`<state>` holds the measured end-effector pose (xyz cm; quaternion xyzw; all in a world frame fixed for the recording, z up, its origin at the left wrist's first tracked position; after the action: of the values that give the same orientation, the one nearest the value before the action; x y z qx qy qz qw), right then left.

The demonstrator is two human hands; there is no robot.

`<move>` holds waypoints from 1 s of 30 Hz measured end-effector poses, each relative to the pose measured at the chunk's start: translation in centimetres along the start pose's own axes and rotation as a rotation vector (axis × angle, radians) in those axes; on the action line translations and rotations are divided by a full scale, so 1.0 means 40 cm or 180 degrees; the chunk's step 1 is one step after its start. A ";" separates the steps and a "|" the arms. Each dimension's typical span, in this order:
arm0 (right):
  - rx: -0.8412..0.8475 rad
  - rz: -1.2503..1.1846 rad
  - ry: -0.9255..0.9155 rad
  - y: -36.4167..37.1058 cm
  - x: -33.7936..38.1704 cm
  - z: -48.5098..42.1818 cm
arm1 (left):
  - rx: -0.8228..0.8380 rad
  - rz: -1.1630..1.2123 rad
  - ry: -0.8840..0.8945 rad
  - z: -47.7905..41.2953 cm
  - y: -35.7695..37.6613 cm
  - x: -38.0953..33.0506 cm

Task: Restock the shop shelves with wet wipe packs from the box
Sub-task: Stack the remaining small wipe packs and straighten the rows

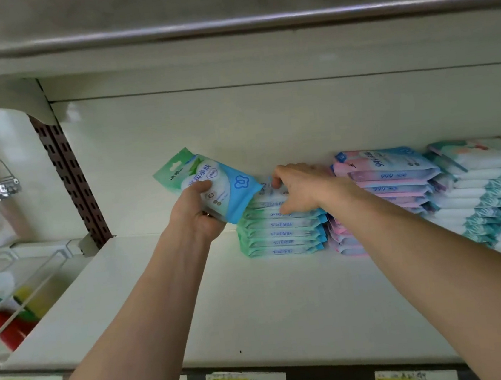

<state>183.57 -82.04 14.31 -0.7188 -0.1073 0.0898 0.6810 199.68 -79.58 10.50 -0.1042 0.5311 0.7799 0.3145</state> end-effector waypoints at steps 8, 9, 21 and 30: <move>-0.1130 -0.2271 0.0225 -0.126 -0.035 0.044 | 0.0044 -0.0386 0.0017 -0.004 0.049 0.036; -0.0969 -0.2815 0.0315 -0.119 -0.026 0.052 | 0.0098 -0.0428 0.0006 -0.001 0.065 0.045; -0.0101 -0.0891 -0.0238 -0.116 0.026 0.032 | -0.0007 -0.1697 -0.0203 0.011 0.134 0.093; 0.0053 -0.0827 -0.0157 -0.029 -0.018 0.015 | -0.0805 -0.4062 0.1924 -0.020 0.095 -0.046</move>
<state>182.68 -81.61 15.43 -0.6908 -0.2154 0.0194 0.6900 198.71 -81.90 13.98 -0.6415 0.3360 0.4365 0.5339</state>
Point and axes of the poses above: each hand's wrist, its own z-axis away from the middle knuckle, its own y-axis out of the palm, x = y × z, the point moved 8 cm from there along -z, towards the middle knuckle, and after that the axes turned 8 degrees about -y, right-handed, at the moved point
